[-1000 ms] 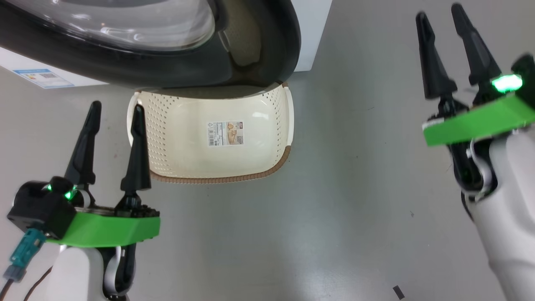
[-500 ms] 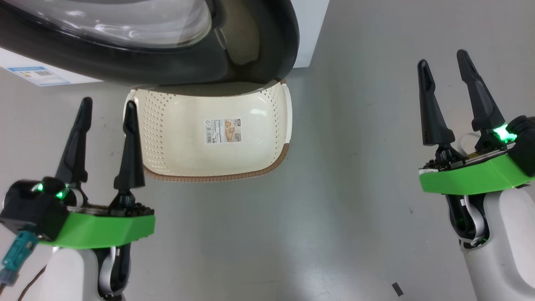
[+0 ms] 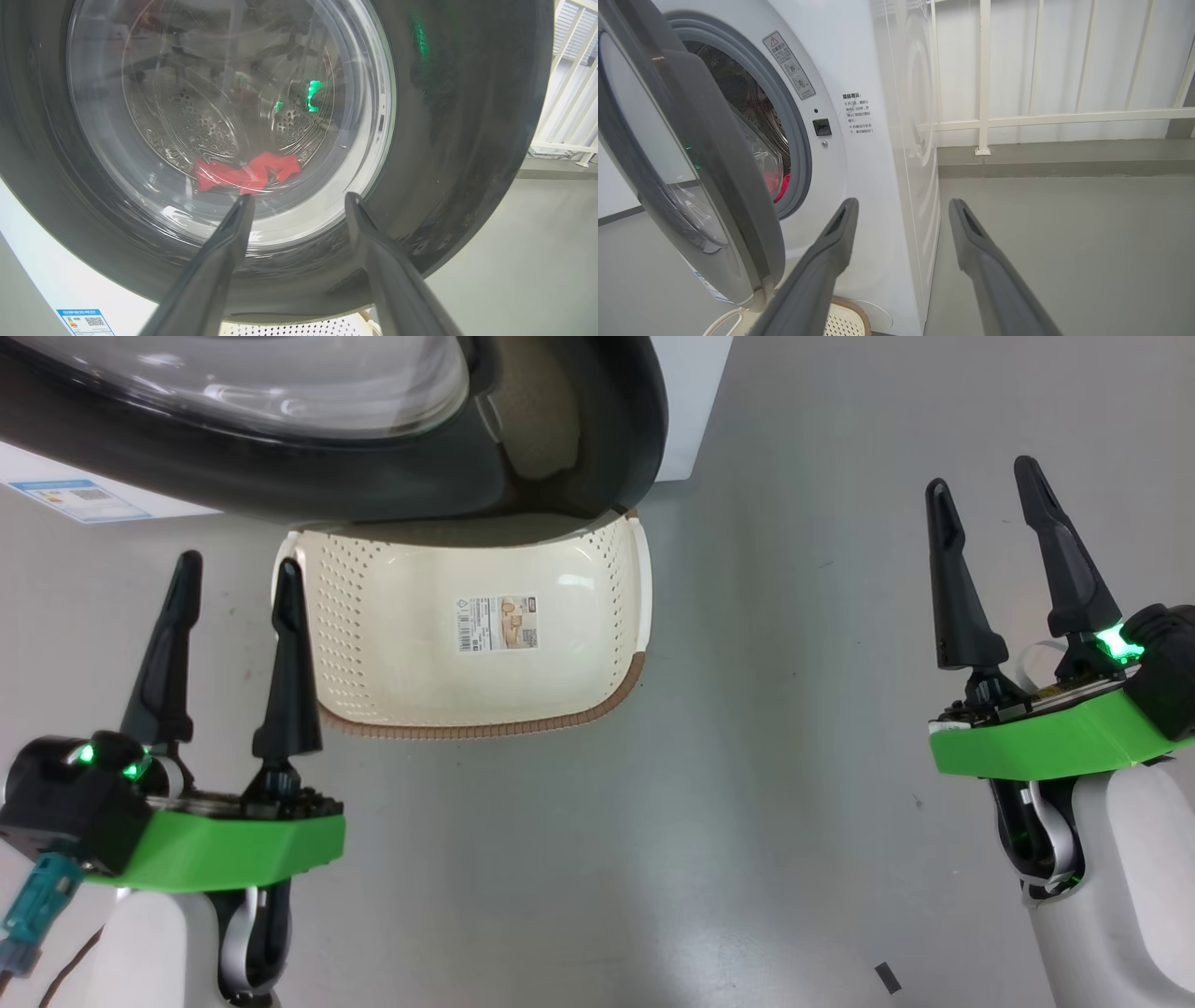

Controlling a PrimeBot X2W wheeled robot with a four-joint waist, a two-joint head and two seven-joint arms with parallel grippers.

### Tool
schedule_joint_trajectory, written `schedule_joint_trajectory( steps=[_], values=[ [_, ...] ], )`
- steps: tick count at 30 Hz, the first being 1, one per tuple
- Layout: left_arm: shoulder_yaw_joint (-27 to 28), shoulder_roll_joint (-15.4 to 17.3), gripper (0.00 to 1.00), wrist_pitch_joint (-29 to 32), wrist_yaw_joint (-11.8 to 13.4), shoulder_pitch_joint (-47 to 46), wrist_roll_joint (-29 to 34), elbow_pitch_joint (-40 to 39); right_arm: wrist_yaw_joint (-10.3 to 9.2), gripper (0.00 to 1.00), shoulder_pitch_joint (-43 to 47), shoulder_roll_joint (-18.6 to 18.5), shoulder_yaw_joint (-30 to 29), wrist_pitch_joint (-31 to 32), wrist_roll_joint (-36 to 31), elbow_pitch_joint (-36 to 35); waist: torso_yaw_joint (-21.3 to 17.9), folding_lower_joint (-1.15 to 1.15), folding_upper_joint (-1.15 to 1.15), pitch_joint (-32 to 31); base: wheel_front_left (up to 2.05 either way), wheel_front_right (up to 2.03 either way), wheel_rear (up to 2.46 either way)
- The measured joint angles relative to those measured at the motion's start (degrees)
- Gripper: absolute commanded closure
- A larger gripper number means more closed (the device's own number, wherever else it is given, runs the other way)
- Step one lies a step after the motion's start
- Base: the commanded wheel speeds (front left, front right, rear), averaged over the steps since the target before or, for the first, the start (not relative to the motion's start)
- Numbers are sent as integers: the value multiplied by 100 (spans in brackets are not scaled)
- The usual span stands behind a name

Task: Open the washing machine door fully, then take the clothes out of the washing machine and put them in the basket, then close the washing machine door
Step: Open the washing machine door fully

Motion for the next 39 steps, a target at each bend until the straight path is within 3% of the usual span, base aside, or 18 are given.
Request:
schedule_joint_trajectory(
  steps=[14, 15, 16, 17, 21, 28, 34, 39],
  values=[
    [9, -24, 0, 0, 0, 87, 0, -13, 0, 0, 8, -8, 26, 0, 26, 89, 52, 0, 0, 31, 0, 0, 0],
    [5, -24, 0, 0, 0, 87, 0, -13, 0, 42, 8, -13, 35, 0, 45, 107, 57, 0, 0, 36, 0, 0, 0],
    [3, -24, 0, 0, 0, 87, 0, -13, 0, 91, 7, -21, 46, 0, 89, 136, 63, 0, 0, 39, 0, 0, 0],
    [2, -24, 0, 0, 0, 87, 0, -13, 0, 100, 5, -23, 55, 0, 157, 167, 69, 0, 0, 41, 0, 0, 0],
    [-2, -25, 0, 0, 0, 87, 0, -10, 0, 100, -206, -3, 165, 0, 1081, 454, 97, 0, 0, 32, 0, 0, 0],
    [-35, -27, 0, -11, 0, 88, 0, 15, 0, 100, -1233, -238, 1135, 71, 3709, 1091, 158, 0, 0, -30, 0, 0, 0],
    [-94, -34, 0, -14, 0, 89, -1, 38, -1, 100, -2156, -398, 1423, 1261, 6039, 1300, 274, 0, 0, -52, 0, 0, 0],
    [-127, -42, 0, -15, 0, 97, -5, 66, -1, 100, -2682, -385, 1401, 2602, 7373, 1633, 385, 0, 0, -75, 0, 0, 0]
  ],
)
